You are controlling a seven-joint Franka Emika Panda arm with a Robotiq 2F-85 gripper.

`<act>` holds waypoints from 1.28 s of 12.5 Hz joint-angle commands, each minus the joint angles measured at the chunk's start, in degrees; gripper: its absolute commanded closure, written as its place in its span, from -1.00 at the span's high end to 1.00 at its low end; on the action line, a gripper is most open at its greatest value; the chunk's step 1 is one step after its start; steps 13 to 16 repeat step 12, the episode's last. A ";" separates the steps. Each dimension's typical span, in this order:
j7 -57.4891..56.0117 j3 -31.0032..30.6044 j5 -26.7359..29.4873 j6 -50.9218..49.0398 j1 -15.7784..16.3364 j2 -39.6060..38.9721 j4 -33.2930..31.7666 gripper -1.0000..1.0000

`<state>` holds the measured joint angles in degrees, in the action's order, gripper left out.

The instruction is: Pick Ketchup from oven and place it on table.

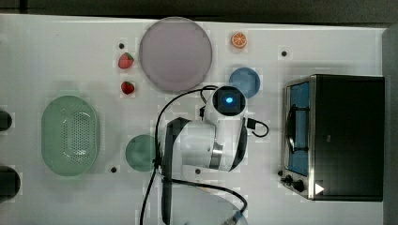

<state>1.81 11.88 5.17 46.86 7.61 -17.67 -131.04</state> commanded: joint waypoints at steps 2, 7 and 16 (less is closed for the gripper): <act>2.20 -0.08 -1.02 4.97 1.14 1.00 1.25 0.97; 2.67 -0.15 -1.03 1.23 1.41 10.30 5.00 1.00; 2.67 -0.10 -1.14 -14.67 1.39 20.31 14.32 1.00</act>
